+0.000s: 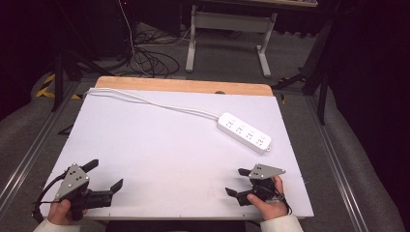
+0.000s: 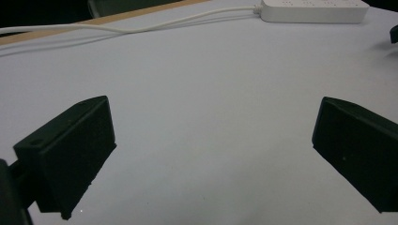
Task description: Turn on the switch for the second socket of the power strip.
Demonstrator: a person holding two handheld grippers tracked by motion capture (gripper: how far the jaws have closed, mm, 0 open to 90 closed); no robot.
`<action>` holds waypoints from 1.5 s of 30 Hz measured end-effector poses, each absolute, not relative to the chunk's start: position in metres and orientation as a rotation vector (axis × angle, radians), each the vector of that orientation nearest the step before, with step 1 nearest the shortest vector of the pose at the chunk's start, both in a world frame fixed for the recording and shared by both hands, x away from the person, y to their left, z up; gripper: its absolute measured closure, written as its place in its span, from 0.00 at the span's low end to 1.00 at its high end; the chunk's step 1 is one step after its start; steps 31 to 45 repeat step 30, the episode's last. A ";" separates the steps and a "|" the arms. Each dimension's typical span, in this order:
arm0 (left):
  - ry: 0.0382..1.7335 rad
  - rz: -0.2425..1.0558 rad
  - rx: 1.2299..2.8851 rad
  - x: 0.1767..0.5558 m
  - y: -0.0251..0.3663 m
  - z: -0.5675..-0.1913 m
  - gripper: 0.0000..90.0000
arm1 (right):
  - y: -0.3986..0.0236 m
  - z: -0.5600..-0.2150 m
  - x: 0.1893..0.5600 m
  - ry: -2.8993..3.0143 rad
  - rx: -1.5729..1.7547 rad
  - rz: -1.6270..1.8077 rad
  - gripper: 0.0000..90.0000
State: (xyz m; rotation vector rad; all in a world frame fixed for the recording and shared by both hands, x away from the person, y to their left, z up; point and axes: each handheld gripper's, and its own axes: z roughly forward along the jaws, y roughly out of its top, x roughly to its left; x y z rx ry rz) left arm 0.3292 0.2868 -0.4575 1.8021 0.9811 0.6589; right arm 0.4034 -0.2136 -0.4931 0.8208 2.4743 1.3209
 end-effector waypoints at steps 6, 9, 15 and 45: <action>0.978 0.669 1.792 0.330 0.287 -0.458 0.00 | -0.214 -0.490 0.404 2.439 0.786 1.334 0.17; 0.977 0.688 1.799 0.330 0.286 -0.458 0.00 | -0.215 -0.490 0.404 2.436 0.790 1.334 0.17; 0.976 0.695 1.799 0.329 0.286 -0.458 0.00 | -0.215 -0.490 0.403 2.427 0.784 1.336 0.17; 0.993 0.689 1.792 0.330 0.287 -0.458 0.00 | -0.215 -0.490 0.403 2.417 0.782 1.318 0.18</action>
